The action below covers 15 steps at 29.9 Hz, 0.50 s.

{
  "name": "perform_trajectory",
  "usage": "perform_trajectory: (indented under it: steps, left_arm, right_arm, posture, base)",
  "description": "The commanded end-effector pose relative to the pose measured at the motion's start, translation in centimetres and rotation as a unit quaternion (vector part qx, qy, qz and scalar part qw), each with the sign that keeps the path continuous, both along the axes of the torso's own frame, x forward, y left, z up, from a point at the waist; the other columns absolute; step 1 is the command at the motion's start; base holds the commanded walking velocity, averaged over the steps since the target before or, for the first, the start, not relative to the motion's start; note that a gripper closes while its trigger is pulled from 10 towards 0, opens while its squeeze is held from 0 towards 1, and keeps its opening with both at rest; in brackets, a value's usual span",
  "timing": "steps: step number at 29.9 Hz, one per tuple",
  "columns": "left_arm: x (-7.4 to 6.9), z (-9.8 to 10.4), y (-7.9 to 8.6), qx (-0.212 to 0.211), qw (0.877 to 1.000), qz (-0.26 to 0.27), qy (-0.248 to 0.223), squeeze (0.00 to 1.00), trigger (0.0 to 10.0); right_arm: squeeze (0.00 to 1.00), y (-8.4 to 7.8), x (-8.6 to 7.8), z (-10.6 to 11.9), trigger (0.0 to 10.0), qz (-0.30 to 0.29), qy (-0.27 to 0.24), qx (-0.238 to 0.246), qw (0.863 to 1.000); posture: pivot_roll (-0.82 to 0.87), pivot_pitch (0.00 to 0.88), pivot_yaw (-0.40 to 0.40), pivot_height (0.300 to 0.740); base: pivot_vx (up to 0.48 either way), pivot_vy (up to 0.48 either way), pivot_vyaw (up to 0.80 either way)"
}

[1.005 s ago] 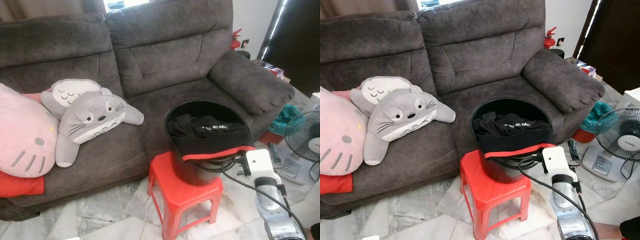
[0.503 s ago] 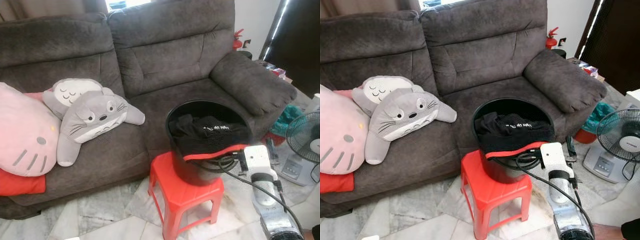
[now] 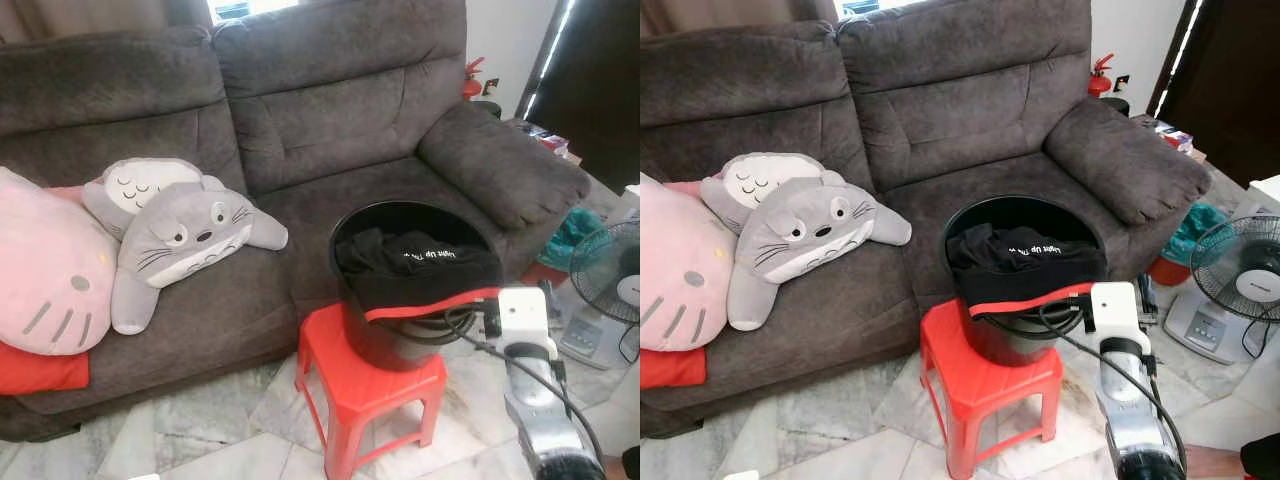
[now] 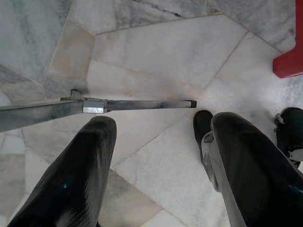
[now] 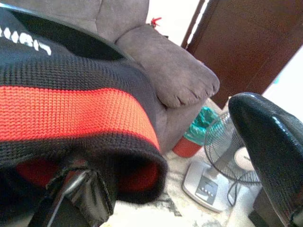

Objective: Hang hanger

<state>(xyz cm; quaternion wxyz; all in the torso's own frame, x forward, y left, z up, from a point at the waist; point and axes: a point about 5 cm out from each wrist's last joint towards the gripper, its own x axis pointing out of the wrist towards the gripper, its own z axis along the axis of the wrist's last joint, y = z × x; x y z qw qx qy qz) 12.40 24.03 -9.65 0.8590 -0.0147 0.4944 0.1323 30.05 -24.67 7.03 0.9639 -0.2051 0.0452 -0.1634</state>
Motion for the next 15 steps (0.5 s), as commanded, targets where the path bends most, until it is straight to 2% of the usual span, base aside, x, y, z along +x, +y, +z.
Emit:
perform_trajectory:
  steps: [1, 7, 14, 15]
  left_arm:
    - [-0.38, 0.03, 0.56, 0.014, 1.000, -0.004, 0.006, 0.00, 10.0]
    - [-0.33, 0.06, 0.61, 0.016, 1.000, -0.005, 0.007, 0.00, 10.0]
    - [-0.28, 0.10, 0.70, 0.019, 1.000, -0.007, 0.006, 0.00, 10.0]
    - [-0.27, 0.10, 0.71, 0.019, 1.000, -0.006, 0.006, 0.00, 10.0]
  right_arm:
    - [0.00, 0.44, 0.28, -0.28, 10.0, 0.010, 0.006, 0.015, 1.000]
    - [0.00, 0.89, 0.84, -0.42, 10.0, 0.035, 0.015, 0.034, 0.999]
    - [0.00, 0.62, 1.03, -0.52, 9.8, 0.029, 0.018, 0.035, 0.999]
    - [0.00, 0.58, 1.02, -0.55, 2.9, 0.029, 0.018, 0.036, 0.999]
  posture:
    - [-0.25, 0.000, 0.061, 0.740]
    - [-0.26, 0.000, 0.067, 0.740]
    - [-0.25, 0.000, 0.069, 0.740]
    - [-0.25, 0.000, 0.070, 0.740]
  base:
    - [0.000, 0.000, 0.00]
    - [0.000, 0.000, 0.00]
    - [0.000, 0.000, 0.00]
    - [0.000, 0.000, 0.00]
